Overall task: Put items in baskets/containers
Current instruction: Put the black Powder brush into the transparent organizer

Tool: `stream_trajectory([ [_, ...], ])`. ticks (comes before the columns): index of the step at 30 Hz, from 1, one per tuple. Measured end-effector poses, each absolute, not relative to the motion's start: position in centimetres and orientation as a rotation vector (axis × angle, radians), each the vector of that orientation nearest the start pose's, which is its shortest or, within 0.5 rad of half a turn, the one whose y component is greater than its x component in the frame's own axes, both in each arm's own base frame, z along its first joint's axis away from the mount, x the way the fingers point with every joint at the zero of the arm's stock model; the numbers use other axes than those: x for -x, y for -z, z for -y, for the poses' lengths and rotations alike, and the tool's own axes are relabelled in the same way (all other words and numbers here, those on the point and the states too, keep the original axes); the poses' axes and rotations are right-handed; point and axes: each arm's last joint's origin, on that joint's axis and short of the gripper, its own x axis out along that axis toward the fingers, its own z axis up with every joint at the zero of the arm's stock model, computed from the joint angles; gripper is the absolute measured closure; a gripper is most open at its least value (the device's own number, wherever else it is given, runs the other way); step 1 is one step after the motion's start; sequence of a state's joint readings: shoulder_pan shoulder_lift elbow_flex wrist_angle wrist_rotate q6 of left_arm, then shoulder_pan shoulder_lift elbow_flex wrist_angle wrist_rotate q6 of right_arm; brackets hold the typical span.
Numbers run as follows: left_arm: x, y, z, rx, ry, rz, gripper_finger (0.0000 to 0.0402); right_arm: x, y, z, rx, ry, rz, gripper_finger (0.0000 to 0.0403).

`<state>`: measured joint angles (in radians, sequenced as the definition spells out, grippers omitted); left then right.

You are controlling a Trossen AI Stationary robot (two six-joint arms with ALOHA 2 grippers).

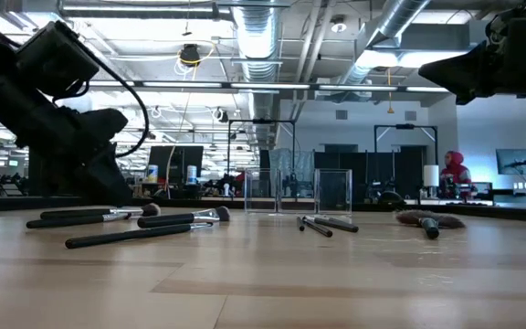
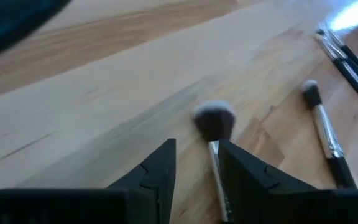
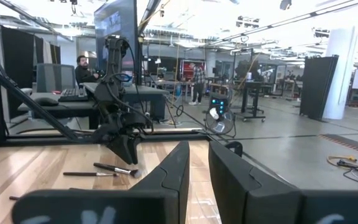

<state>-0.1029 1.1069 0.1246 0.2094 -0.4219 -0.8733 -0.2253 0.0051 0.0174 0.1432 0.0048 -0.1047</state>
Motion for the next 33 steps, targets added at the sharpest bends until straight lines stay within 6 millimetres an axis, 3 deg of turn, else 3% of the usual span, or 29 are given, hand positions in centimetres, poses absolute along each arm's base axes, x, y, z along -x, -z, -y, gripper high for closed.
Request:
stream_trajectory([
  [21,-17.9,-7.2,1.7,0.569,-0.59,-0.53,0.0287,-9.3,-18.5,2.1,0.176,0.243,0.16,0.0351],
  [25,-18.0,-7.1,1.7,0.559,-0.593,-0.541,0.0316,-9.3,-18.5,2.1,0.176,0.243,0.16,0.0351],
  [30,-18.2,-7.3,1.8,0.571,-0.548,-0.536,0.0384,-9.3,-18.5,2.1,0.176,0.243,0.159,0.0351],
  [33,-18.4,-7.6,1.7,0.569,-0.524,-0.503,0.039,-9.3,-18.5,2.1,0.176,0.242,0.159,0.0351],
])
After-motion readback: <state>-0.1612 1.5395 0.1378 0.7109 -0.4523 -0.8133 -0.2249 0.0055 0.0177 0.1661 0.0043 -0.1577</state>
